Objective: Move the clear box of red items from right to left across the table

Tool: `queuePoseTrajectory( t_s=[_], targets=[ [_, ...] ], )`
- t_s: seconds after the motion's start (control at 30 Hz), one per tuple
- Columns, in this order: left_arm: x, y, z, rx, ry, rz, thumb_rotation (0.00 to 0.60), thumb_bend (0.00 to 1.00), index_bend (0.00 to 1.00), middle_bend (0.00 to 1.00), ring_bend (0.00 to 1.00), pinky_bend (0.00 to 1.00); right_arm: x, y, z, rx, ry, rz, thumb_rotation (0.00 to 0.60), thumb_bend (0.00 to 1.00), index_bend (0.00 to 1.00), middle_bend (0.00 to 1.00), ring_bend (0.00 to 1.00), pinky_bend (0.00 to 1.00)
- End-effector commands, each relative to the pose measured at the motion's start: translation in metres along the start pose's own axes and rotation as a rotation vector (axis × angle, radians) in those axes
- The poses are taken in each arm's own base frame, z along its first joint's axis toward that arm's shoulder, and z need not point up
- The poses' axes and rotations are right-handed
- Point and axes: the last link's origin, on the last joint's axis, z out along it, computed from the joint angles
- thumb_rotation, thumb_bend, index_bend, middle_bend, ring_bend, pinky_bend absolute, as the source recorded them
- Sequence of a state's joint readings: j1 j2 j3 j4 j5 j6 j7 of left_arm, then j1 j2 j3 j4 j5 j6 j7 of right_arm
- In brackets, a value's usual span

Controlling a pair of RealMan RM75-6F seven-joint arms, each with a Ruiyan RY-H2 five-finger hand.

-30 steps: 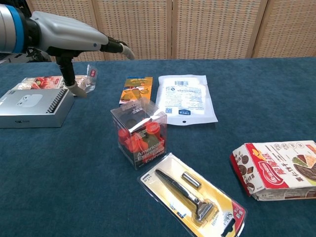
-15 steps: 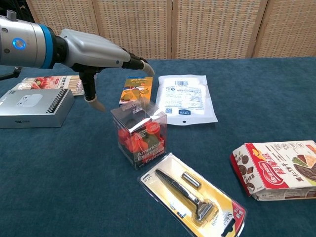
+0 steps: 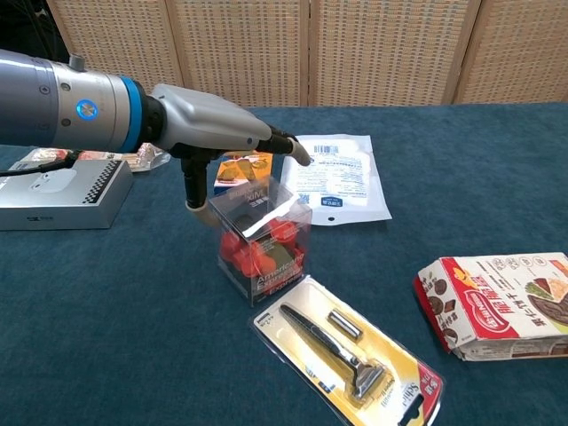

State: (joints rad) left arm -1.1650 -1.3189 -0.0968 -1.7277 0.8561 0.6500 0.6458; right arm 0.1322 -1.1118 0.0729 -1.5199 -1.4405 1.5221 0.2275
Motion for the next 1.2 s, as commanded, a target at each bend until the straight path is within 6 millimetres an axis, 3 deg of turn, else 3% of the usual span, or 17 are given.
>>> queuePoseTrajectory(
  t_s=[0.03,0.33,0.47,0.6,0.73,0.93,1.2],
  targets=[
    [-0.001,0.004,0.002,-0.009,-0.006,-0.012,0.600,0.17,0.00,0.00,0.00,0.00,0.001,0.000,0.000,0.000,0.001,0.001,0.600,0.03,0.00,0.00,0.00,0.00],
    [-0.002,0.023,0.008,-0.039,-0.022,-0.049,0.600,0.20,0.03,0.00,0.00,0.00,0.002,0.001,-0.001,0.003,0.007,0.009,0.600,0.03,0.00,0.00,0.00,0.00],
    [-0.003,0.025,0.008,-0.038,-0.026,-0.068,0.600,0.22,0.25,0.02,0.02,0.08,0.003,0.002,-0.001,-0.007,0.014,-0.004,0.600,0.03,0.00,0.00,0.00,0.00],
    [-0.002,0.023,0.005,-0.016,-0.010,-0.052,0.600,0.29,0.45,0.16,0.15,0.21,0.004,0.001,-0.001,-0.005,0.013,0.010,0.600,0.03,0.00,0.00,0.00,0.00],
    [-0.006,0.020,0.005,0.005,-0.001,-0.006,0.600,0.34,0.59,0.23,0.21,0.26,0.005,0.000,-0.003,0.010,0.012,0.022,0.600,0.03,0.00,0.00,0.00,0.00],
    [-0.006,0.017,0.006,0.036,0.027,-0.003,0.600,0.37,0.67,0.30,0.25,0.30,0.007,0.001,-0.004,0.009,0.019,0.024,0.600,0.03,0.00,0.00,0.00,0.00],
    [0.007,0.001,0.001,0.089,0.106,-0.034,0.600,0.39,0.69,0.31,0.27,0.31,0.008,0.000,-0.005,0.009,0.023,0.023,0.600,0.03,0.00,0.00,0.00,0.00]
  ],
)
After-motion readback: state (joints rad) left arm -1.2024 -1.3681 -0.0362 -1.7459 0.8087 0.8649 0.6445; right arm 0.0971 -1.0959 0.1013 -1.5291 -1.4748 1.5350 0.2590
